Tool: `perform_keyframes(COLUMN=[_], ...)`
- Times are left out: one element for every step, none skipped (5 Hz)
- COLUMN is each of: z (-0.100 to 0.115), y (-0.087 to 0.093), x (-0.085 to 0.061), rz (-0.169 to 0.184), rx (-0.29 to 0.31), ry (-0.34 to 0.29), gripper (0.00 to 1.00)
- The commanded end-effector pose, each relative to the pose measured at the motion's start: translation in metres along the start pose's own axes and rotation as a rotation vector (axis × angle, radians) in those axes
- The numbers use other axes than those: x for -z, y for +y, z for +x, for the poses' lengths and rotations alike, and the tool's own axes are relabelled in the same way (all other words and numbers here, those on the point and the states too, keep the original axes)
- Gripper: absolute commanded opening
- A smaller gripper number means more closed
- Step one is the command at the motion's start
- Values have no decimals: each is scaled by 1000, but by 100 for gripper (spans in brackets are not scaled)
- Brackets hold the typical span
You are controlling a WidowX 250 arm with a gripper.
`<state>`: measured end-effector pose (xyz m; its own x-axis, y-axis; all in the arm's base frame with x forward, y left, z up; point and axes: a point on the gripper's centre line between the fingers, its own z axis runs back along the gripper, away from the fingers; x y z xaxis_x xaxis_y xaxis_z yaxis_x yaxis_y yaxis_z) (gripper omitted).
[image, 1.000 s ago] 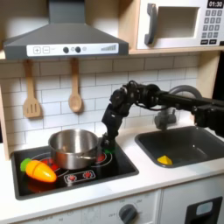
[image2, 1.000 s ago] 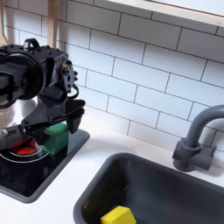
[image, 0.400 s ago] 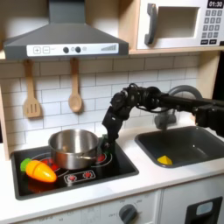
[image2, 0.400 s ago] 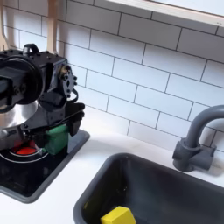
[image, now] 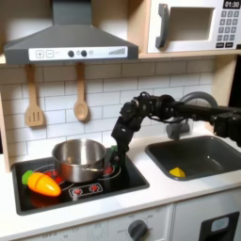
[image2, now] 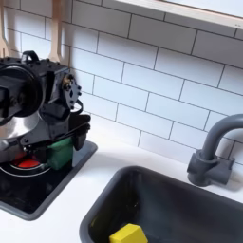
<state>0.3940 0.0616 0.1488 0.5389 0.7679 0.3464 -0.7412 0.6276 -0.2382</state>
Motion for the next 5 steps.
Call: perform_keyframes(z=[-3, -3, -4, -4, -3], y=[-1, -1, 1, 1, -2], x=[0, 0, 1, 0, -10], rz=[-8, -10, -6, -10, -30], rx=[5, -4, 0, 0, 12], ry=[-2, -1, 3, -3, -21], gripper=[0, 0, 0, 0, 0])
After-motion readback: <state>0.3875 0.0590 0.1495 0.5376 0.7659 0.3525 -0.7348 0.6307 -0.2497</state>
